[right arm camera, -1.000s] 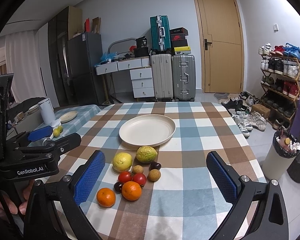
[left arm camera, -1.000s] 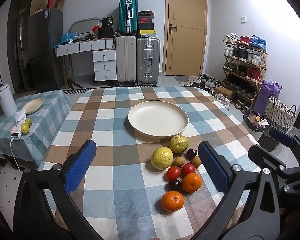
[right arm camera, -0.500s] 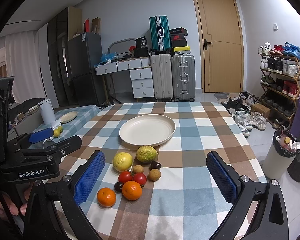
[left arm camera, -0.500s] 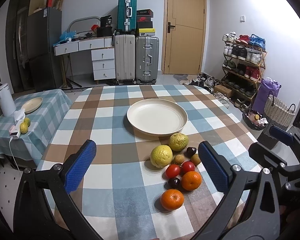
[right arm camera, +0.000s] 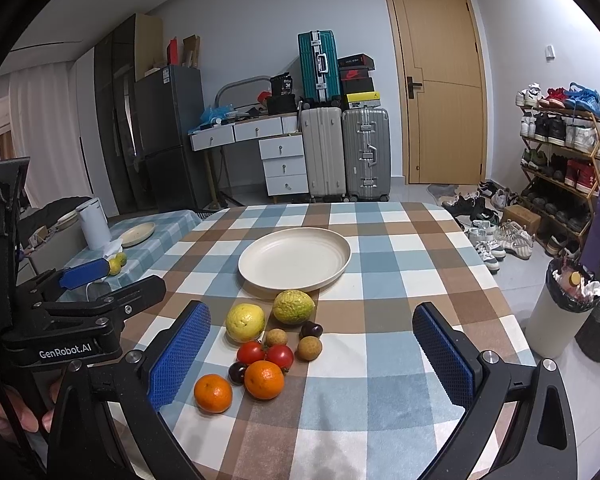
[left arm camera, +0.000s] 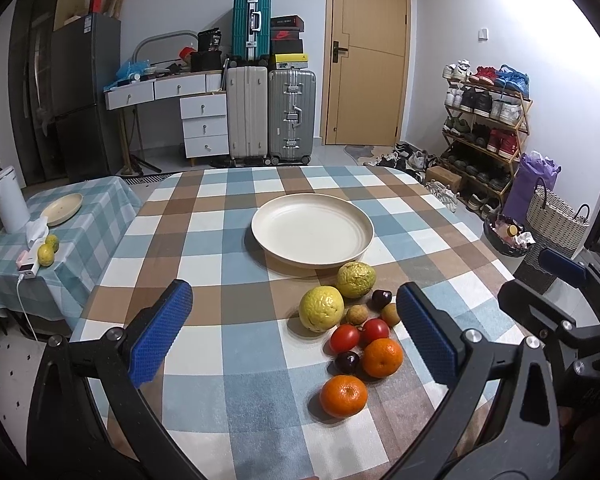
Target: Organize fruits
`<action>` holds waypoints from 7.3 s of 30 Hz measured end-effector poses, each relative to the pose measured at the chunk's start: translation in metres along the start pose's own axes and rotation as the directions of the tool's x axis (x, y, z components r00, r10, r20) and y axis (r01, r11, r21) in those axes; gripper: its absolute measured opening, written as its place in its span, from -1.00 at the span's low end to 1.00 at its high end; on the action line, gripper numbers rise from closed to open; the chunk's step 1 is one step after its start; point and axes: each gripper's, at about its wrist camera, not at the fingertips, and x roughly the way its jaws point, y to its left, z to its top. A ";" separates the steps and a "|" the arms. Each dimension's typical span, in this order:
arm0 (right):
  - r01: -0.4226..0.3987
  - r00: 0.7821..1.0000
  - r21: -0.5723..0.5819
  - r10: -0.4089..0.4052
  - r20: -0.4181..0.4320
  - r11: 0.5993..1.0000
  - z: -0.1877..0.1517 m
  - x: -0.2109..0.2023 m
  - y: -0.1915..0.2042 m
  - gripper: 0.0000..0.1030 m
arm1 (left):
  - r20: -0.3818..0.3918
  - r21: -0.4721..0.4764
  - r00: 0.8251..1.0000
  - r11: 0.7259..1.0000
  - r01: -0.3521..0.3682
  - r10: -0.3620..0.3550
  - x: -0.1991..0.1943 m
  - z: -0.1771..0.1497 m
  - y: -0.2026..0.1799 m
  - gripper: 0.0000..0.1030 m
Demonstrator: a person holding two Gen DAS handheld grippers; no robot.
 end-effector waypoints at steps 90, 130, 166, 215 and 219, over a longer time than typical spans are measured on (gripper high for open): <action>-0.195 0.924 0.152 0.233 -0.304 0.969 -0.060 0.106 0.006 0.95 | -0.184 -0.186 0.914 0.926 0.330 -0.362 0.088 -0.057 0.072 -0.26; -0.362 0.903 0.170 0.390 -0.177 0.916 0.025 0.127 -0.031 -0.24 | -0.142 -0.137 0.935 0.942 0.307 -0.326 0.170 0.045 0.080 -0.26; -0.321 0.845 0.190 0.371 -0.385 0.928 0.086 0.382 -0.060 -0.23 | -0.304 -0.169 0.855 0.907 0.385 -0.419 0.413 0.117 0.055 -0.25; -0.213 0.972 0.109 0.222 -0.081 0.971 0.024 0.092 -0.024 1.00 | -0.124 -0.105 0.972 0.976 0.189 -0.201 0.100 0.034 0.040 0.98; -0.212 0.970 0.113 0.224 -0.098 0.971 0.014 0.097 -0.021 1.00 | -0.165 -0.134 0.962 0.971 0.199 -0.220 0.119 0.020 0.044 0.98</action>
